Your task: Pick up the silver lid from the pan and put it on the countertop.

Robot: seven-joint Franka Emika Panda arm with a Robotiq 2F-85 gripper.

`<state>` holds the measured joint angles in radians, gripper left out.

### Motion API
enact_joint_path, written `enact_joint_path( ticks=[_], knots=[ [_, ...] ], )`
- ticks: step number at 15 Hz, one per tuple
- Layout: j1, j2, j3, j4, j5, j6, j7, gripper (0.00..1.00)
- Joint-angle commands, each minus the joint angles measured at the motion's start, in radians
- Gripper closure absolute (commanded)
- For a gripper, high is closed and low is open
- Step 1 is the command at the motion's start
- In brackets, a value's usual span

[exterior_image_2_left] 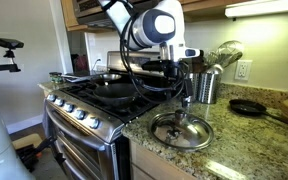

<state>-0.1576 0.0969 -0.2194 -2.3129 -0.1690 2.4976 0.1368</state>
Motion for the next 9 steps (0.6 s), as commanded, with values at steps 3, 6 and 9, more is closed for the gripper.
enact_joint_path(
  ticks=[3,6,9],
  knots=[
    [-0.001,-0.233,0.033,-0.103,-0.054,-0.112,-0.015,0.00],
    [-0.003,-0.302,0.060,-0.127,-0.057,-0.147,-0.019,0.00],
    [-0.008,-0.267,0.074,-0.093,-0.038,-0.139,-0.016,0.00]
  ],
)
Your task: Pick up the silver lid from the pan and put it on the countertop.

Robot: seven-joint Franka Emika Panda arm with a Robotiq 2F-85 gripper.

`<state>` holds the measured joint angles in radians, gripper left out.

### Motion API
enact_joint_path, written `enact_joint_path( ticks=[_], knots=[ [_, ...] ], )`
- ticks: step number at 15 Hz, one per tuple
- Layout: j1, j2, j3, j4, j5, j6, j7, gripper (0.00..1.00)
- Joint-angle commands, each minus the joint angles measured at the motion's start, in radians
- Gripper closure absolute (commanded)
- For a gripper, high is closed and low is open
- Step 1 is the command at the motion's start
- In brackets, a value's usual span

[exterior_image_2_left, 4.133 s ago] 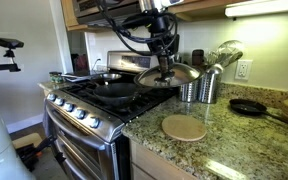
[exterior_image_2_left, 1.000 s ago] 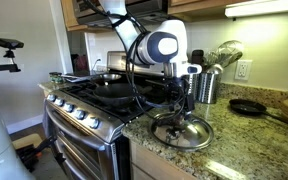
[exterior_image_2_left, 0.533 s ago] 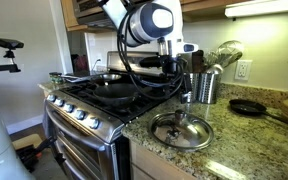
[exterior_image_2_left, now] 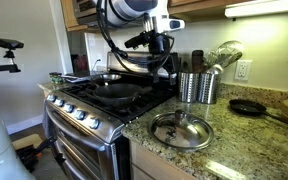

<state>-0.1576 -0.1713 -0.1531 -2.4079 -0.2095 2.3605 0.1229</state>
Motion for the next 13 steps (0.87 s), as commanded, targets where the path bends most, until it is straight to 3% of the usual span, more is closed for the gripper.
enact_joint_path(
  ticks=[1,13],
  knots=[
    [-0.008,-0.015,0.014,-0.005,0.002,-0.008,-0.002,0.00],
    [-0.008,-0.035,0.020,-0.021,0.001,-0.012,-0.003,0.00]
  ],
)
